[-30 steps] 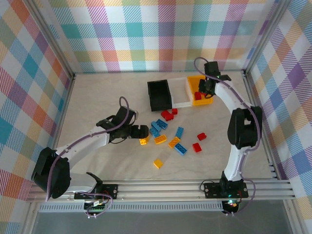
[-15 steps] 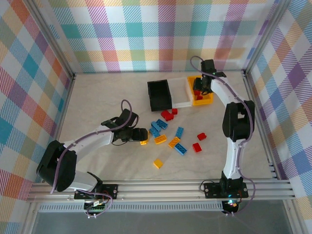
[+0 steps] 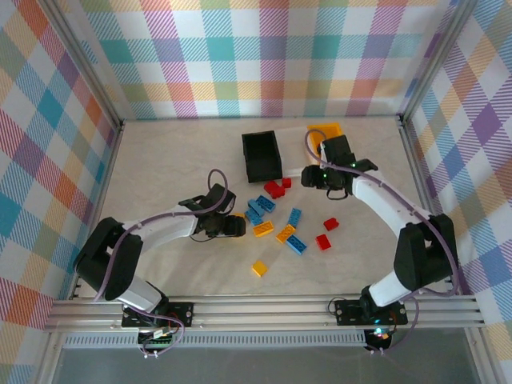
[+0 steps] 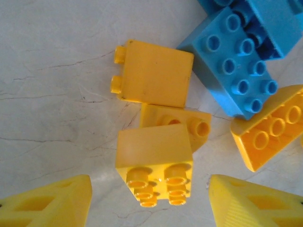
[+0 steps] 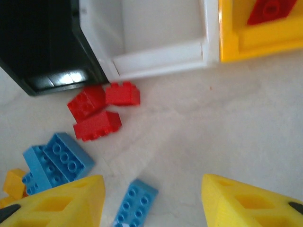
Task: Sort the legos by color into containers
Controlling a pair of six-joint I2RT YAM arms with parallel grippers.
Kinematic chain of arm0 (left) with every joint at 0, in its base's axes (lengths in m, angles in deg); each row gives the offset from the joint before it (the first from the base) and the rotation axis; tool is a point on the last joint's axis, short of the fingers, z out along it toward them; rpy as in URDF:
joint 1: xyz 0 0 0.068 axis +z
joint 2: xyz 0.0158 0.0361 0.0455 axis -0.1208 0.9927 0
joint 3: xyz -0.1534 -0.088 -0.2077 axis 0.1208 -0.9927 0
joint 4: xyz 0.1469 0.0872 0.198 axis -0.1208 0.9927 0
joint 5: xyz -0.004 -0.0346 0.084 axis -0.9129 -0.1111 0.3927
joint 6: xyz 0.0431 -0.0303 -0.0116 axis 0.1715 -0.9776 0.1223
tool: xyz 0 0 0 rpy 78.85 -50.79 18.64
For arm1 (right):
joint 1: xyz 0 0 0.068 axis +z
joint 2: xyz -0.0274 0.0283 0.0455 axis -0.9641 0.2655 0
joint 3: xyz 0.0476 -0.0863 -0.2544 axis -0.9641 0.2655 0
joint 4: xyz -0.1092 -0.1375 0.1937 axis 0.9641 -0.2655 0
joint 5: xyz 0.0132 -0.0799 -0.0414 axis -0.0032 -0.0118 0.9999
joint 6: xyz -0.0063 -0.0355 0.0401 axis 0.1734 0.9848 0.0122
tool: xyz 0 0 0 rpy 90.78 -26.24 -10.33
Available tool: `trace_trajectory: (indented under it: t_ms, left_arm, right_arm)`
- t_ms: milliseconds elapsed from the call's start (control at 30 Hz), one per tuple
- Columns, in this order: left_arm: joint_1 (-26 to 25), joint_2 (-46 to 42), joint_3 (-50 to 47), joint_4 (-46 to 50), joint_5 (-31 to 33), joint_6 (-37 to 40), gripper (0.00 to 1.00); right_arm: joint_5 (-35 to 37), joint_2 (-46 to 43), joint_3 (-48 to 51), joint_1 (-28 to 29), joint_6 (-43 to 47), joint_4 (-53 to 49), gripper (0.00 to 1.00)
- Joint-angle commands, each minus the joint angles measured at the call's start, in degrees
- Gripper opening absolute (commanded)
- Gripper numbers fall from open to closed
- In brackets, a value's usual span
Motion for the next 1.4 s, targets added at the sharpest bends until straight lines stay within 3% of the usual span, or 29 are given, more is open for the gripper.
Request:
trace_trajectory:
  t_ms: [0,233,367,567,900,1067,1367]
  left_arm:
    - [-0.44,1.33,1.47,-0.57,1.97,-0.99,0.61]
    - [-0.48,4.66,3.50,-1.31,1.98,-0.57,0.56]
    - [-0.45,5.59,4.34,-1.23,2.20,-0.40,0.48]
    - [-0.42,6.12,5.00,0.11,2.73,0.10,0.26]
    - [-0.36,-1.21,7.42,7.82,3.64,1.59,0.24]
    - [0.11,-2.08,17.73,13.99,4.80,4.85,0.25]
    - [2.48,20.72,51.21,19.73,3.56,12.64,0.25]
  right_arm:
    - [-2.76,-3.87,2.45,0.94,-1.36,1.65,0.56]
    - [-3.48,-7.69,5.89,1.90,-0.71,1.55,0.55]
    - [-4.24,-9.01,7.07,1.93,-0.79,2.04,0.55]
    - [-4.24,-9.52,8.49,1.99,-0.97,2.63,0.55]
    - [-6.19,-10.00,11.82,2.36,-1.83,4.25,0.54]
    - [-7.96,-10.58,14.66,2.31,-3.19,6.28,0.55]
    - [-10.67,-12.93,16.17,3.20,-4.74,6.55,0.54]
